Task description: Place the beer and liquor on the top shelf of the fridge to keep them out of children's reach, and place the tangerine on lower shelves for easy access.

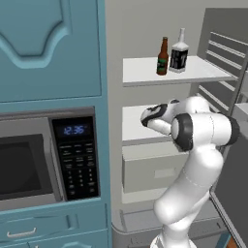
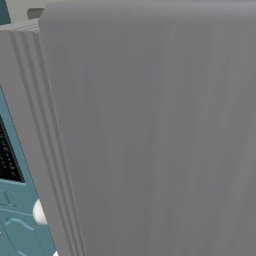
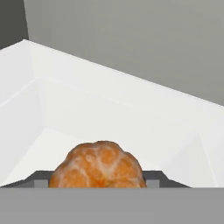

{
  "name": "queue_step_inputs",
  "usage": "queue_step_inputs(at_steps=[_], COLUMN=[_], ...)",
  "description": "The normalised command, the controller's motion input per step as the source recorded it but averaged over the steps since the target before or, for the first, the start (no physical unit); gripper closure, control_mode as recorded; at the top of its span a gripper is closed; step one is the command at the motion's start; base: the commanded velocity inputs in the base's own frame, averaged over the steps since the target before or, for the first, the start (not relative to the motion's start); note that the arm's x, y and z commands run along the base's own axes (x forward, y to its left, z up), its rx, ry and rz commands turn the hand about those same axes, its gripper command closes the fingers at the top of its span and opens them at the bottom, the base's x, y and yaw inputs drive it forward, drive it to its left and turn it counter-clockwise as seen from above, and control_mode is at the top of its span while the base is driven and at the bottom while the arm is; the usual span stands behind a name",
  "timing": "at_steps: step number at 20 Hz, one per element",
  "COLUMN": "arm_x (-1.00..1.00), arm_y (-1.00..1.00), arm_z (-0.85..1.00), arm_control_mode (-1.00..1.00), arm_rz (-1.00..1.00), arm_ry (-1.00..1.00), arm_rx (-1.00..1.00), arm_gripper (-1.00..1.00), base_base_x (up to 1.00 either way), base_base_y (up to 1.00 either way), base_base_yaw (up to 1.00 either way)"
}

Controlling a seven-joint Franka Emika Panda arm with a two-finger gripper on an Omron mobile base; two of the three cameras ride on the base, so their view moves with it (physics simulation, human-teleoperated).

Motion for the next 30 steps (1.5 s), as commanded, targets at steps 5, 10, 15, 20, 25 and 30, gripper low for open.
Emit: queue_step_inputs(at_steps=[5, 10, 15, 20, 25, 30], arm_x=[0.37, -0.06, -0.36, -0.73, -0.9, -0.96], arm_y=[-0.17, -0.18, -0.01, 0.0, 0.0, 0.0], arm_z=[0.0, -0.01, 0.18, 0.47, 0.76, 0.98], arm_control_mode=[-1.0, -1.0, -1.0, -1.0, -1.0, -1.0], arm_rz=[0.0, 0.0, 0.0, 0.0, 0.0, 0.0], arm_ry=[-0.01, 0.0, 0.0, 0.0, 0.01, 0.02], arm_rx=[0.03, 0.01, 0.0, 0.0, 0.0, -0.01], arm_gripper=[-1.0, -1.0, -1.0, -1.0, -1.0, -1.0], base_base_x=[0.0, 0.0, 0.0, 0.0, 0.0, 0.0], base_base_y=[0.0, 0.0, 0.0, 0.0, 0.0, 0.0], base_base_yaw=[0.0, 0.0, 0.0, 0.0, 0.0, 0.0])
